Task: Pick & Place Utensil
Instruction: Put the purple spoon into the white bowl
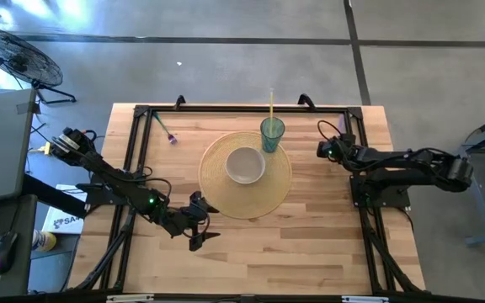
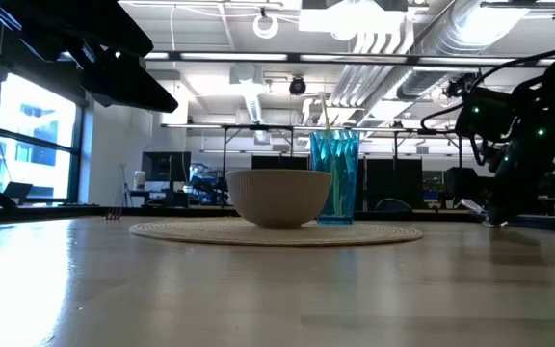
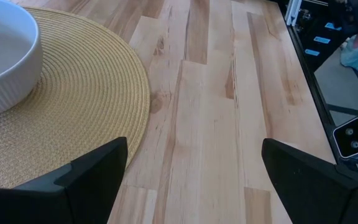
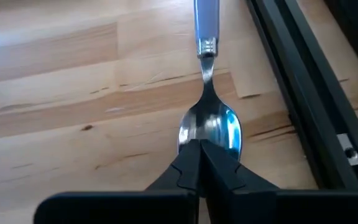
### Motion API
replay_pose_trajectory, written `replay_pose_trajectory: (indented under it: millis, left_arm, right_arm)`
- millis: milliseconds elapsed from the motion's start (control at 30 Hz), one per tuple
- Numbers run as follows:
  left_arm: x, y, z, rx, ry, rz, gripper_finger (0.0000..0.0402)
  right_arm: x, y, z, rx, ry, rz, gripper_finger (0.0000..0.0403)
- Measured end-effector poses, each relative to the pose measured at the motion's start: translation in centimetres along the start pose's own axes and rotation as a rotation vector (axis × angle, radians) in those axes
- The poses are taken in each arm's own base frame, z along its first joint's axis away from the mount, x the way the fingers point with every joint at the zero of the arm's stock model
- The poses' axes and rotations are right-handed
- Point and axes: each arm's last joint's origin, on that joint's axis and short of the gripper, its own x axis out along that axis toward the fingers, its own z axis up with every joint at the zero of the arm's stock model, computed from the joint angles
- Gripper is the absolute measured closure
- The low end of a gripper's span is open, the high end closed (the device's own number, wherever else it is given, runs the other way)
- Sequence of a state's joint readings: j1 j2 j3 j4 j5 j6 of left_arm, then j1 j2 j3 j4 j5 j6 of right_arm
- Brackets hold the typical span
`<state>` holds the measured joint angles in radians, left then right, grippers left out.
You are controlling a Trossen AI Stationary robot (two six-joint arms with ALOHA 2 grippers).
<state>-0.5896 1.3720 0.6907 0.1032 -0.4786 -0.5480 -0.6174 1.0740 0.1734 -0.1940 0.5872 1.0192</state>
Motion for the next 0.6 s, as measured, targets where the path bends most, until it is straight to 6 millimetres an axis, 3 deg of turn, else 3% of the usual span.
replay_pose_trajectory:
  millis: [600]
  left_arm:
    - [0.0, 0.0, 0.0, 0.0, 0.0, 0.0, 0.0034]
  right_arm:
    - [-2.3, 2.0, -0.2, -0.166, 0.304, 0.118, 0.0401]
